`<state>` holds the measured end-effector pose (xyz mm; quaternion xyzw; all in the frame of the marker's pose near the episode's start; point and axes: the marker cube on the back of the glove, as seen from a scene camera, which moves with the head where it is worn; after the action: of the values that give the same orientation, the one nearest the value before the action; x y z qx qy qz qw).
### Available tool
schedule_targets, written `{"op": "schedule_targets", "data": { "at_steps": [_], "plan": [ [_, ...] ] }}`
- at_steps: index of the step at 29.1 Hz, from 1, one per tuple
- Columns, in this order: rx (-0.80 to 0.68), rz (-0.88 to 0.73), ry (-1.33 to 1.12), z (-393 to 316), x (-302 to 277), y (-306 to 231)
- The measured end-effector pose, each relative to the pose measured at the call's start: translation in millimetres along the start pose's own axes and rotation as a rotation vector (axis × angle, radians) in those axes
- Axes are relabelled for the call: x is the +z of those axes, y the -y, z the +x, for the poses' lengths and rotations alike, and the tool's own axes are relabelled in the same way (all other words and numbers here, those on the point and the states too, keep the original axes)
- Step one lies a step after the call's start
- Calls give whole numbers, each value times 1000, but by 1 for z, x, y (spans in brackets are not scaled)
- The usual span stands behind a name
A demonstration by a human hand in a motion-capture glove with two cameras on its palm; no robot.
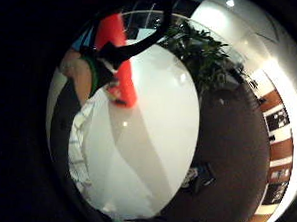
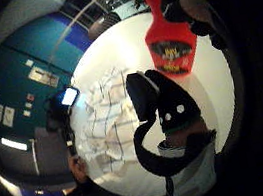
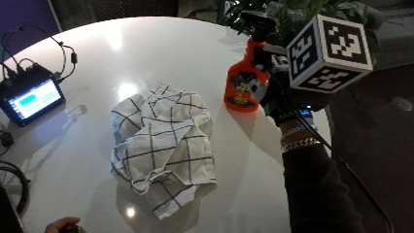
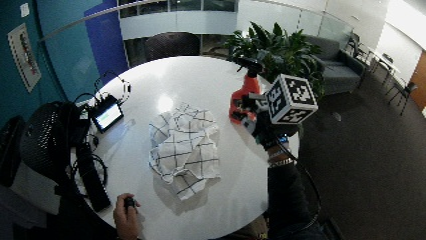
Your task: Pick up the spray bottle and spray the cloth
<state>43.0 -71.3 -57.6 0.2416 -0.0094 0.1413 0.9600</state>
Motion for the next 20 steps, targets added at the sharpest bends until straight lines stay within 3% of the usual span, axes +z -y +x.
{"op": "schedule_targets", "data": {
  "at_steps": [9,15,20],
  "plan": [
    [178,184,132,16,12,25],
    [253,213,133,18,25,30],
    [328,235,321,16,42,34]
  ]
}}
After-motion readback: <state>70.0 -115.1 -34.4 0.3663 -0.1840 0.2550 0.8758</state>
